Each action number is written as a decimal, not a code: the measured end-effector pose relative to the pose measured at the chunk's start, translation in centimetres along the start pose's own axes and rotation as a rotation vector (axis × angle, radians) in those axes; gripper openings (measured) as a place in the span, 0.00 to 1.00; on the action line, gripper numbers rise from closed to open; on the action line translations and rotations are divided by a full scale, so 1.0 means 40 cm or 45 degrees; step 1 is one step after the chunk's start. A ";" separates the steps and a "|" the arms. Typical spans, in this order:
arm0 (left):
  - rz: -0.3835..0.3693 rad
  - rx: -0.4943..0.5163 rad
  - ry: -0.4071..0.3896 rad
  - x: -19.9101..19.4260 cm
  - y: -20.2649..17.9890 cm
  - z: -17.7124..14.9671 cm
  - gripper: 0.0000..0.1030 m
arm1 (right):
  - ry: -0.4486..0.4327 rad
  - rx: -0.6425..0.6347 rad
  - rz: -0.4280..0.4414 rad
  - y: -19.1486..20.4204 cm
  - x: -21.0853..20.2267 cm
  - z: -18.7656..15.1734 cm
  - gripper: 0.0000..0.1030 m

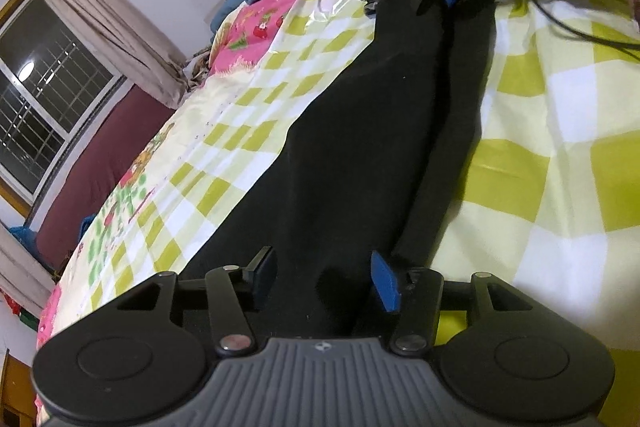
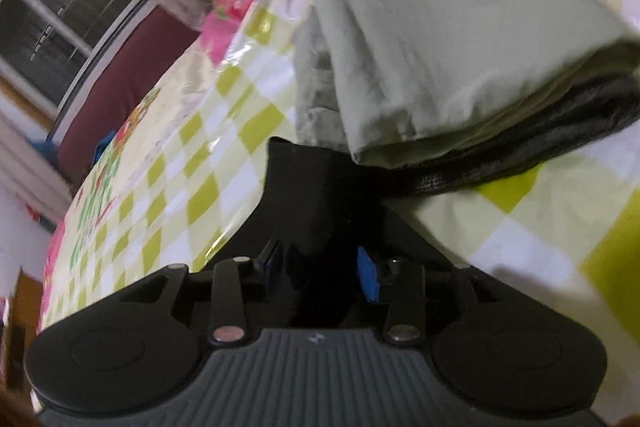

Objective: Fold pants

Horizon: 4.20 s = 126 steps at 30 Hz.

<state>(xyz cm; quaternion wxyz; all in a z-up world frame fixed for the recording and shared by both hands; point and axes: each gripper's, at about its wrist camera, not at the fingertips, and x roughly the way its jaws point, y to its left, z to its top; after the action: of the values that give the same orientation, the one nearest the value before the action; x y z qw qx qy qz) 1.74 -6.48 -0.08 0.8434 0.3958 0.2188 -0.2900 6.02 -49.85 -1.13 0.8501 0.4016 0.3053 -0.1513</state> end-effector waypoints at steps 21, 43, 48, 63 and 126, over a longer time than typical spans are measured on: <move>0.035 0.071 -0.017 -0.008 -0.039 -0.015 0.76 | -0.010 0.135 0.011 -0.106 -0.128 -0.052 0.05; 0.013 -0.079 0.156 -0.027 0.035 -0.128 0.75 | 0.077 -0.600 0.071 0.219 -0.126 -0.240 0.17; 0.083 -0.109 0.123 -0.094 0.079 -0.161 0.75 | 0.290 -0.821 0.088 0.366 -0.010 -0.367 0.19; 0.434 -0.488 0.267 -0.137 0.336 -0.424 0.77 | 0.270 -1.243 0.226 0.698 0.073 -0.618 0.22; 0.362 -0.580 0.358 -0.068 0.237 -0.314 0.77 | 0.247 -1.156 0.144 0.611 0.040 -0.627 0.08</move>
<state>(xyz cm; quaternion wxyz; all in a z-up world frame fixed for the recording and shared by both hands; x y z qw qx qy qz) 4.26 9.27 -0.75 0.9040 0.2595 0.3352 -0.0549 9.56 -14.97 -0.05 0.9142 0.0173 0.3965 0.0826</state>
